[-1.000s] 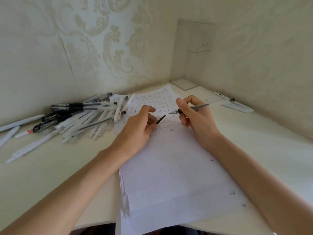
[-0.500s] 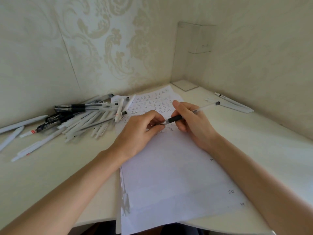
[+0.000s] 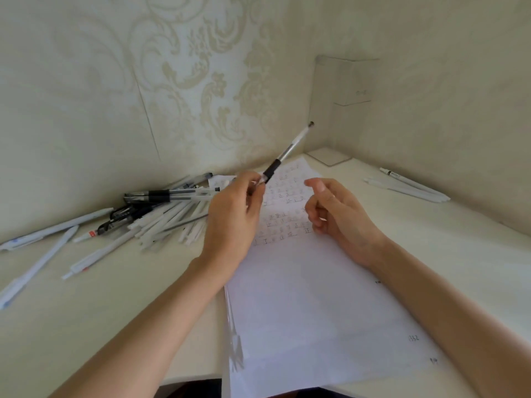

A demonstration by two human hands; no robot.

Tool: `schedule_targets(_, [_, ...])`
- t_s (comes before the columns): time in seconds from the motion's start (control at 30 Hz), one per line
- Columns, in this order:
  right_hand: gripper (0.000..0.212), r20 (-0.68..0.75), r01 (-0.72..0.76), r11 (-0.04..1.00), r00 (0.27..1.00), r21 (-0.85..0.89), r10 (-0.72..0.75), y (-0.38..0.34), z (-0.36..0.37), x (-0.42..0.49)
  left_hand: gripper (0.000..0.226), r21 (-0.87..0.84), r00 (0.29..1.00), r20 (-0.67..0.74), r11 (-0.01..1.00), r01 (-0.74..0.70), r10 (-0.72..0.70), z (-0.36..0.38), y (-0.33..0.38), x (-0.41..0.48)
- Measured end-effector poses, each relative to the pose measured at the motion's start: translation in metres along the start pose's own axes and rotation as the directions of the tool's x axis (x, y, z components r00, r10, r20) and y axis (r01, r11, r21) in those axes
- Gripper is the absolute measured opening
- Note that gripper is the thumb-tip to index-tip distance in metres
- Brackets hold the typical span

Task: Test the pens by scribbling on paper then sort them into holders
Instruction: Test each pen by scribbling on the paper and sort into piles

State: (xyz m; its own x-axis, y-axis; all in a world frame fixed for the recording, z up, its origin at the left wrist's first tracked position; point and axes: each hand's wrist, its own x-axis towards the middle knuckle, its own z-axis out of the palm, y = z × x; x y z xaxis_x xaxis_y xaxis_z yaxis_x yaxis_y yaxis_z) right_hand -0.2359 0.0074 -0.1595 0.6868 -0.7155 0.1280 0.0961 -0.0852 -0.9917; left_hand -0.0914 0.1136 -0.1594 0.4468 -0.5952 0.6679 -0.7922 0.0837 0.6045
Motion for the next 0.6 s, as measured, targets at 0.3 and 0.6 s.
schedule_targets(0.3, [0.021, -0.113, -0.026, 0.999, 0.993, -0.045, 0.021, -0.009, -0.006, -0.001, 0.024, 0.666, 0.993, 0.049, 0.744, 0.047, -0.106, -0.005, -0.030, 0.002])
schedule_targets(0.6, [0.044, -0.448, -0.389, 0.285, 0.875, -0.876, -0.183, 0.015, -0.119, 0.019, 0.077, 0.194, 0.813, 0.577, 0.953, -0.232, 0.081, 0.018, -0.015, -0.014])
